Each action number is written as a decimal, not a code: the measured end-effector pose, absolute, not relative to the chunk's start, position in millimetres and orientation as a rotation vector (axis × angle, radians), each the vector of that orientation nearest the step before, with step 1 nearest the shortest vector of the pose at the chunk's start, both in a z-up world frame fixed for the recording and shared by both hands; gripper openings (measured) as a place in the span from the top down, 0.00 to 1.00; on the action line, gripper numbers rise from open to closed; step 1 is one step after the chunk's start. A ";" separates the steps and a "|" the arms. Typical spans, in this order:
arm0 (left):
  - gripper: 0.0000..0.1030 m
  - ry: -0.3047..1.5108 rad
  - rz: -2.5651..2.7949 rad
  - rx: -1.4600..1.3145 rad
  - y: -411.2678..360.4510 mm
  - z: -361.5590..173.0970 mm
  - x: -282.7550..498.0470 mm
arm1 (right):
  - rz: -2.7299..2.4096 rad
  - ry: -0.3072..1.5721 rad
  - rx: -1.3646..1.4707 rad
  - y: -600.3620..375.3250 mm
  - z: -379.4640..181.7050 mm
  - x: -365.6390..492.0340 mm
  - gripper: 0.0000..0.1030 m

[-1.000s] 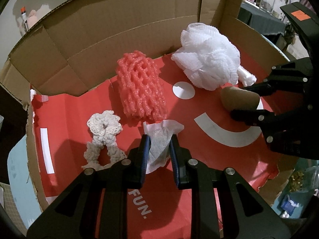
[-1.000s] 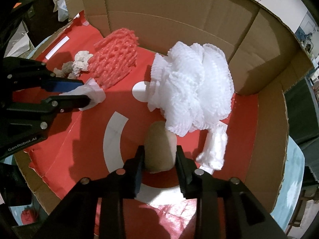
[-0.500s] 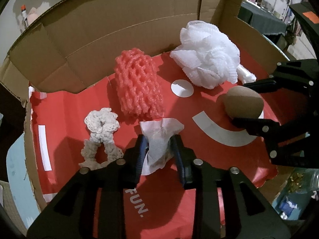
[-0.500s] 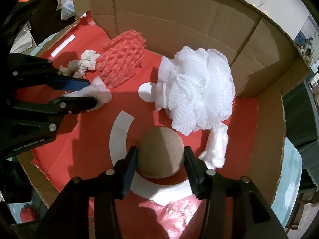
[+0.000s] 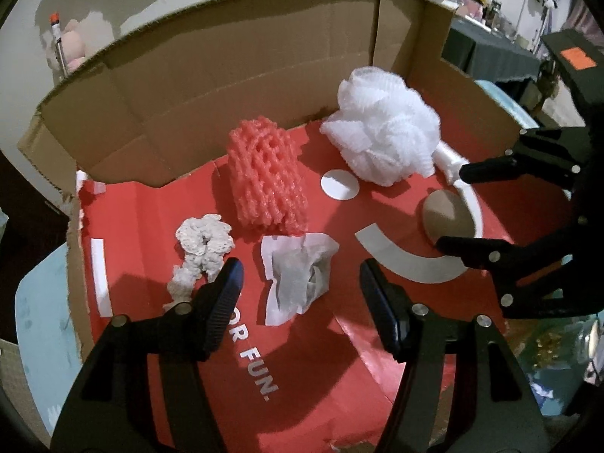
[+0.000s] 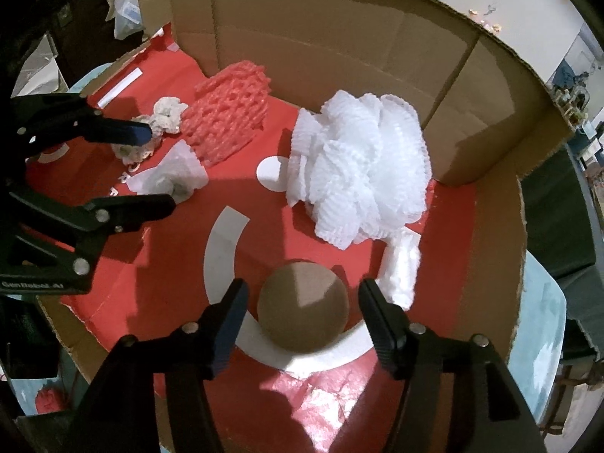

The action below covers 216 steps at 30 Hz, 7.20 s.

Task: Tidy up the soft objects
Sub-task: 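Withdraw both tools from the box toward the remaining items, then grasp the red knitted plush with the left tool while the right grasps the blue packet, then carry the red plush and blue packet with both tools into the box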

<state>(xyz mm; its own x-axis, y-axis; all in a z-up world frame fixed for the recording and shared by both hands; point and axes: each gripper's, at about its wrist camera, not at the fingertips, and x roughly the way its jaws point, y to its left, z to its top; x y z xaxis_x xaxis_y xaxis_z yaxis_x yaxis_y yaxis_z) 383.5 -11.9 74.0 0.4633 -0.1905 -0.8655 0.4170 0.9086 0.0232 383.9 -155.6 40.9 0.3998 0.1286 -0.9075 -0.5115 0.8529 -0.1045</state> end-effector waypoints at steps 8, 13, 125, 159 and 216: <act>0.31 0.930 -0.381 0.224 -6.0 106.9 341.2 | 0.409 1.039 -0.351 -169.9 67.8 366.8 0.26; 0.27 0.846 -0.388 0.204 -5.9 134.8 305.8 | 0.409 0.970 -0.303 -185.4 93.8 338.1 0.18; 0.62 0.780 -0.375 0.094 -9.3 37.3 98.2 | 0.382 0.769 -0.022 -215.8 14.2 102.0 0.76; 0.62 0.795 -0.146 0.048 89.5 46.8 77.6 | 0.311 0.779 -0.003 -265.1 20.4 71.6 0.76; 0.62 0.788 -0.498 0.198 94.8 96.1 235.3 | 0.595 0.840 -0.018 -289.7 63.4 219.9 0.76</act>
<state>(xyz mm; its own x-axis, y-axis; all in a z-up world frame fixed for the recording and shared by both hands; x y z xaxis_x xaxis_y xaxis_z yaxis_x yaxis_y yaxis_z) 235.3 94.8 96.0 0.5975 -0.3540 -0.7196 0.4988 0.8666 -0.0121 219.9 -289.7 63.4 0.5155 0.4888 -0.7038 -0.5024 0.8377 0.2139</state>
